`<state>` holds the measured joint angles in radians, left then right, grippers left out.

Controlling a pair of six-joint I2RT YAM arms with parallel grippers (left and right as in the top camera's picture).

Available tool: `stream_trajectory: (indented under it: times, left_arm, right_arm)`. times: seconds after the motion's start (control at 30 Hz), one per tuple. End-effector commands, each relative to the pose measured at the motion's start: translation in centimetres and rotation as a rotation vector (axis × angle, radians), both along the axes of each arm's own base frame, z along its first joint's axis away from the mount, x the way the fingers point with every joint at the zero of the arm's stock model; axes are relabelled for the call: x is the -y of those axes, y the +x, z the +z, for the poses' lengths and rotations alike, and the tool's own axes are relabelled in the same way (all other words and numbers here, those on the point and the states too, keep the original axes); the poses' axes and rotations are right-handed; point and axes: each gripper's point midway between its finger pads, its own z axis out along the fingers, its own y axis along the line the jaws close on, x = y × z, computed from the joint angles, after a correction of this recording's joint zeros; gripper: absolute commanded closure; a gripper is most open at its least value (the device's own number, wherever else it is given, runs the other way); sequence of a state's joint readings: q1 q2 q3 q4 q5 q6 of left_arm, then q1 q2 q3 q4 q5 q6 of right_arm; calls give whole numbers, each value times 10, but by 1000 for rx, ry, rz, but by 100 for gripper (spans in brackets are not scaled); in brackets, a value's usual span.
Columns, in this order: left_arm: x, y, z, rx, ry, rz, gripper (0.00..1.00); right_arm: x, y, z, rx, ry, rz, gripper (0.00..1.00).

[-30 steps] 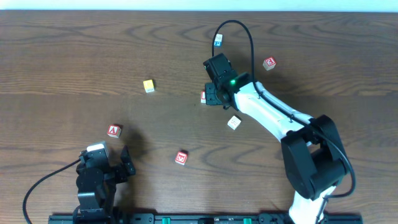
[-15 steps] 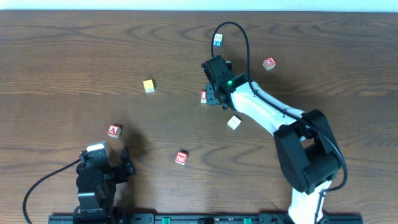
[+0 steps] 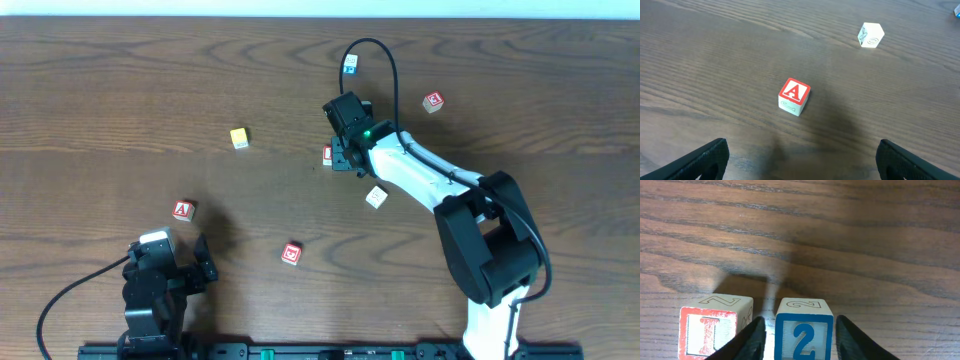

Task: Spell out Ai2
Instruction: 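Place the '2' block to the right of the 'I' block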

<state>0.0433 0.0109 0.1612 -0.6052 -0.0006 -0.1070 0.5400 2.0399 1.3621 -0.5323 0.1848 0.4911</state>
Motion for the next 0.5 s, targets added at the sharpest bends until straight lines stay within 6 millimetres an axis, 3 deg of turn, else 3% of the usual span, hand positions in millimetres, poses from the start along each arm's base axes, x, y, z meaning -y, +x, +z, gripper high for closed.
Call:
stream_trajectory:
  times: [0.0,0.23,0.37,0.47]
  left_arm:
    - [-2,0,-3,-4,10,6,4]
    - [-2,0,-3,-4,10,6,5]
    - [-2,0,-3,-4,10,6,5]
    - [-2,0,-3,-4,10,6,5]
  right_arm:
    - [5,3,-3,12,-17,-24,51]
    - [13,32,17,116,-31,-66,48]
    - [19,64,49,223,-69,-50,43]
    - [17,92,87,318,-59,-33,40]
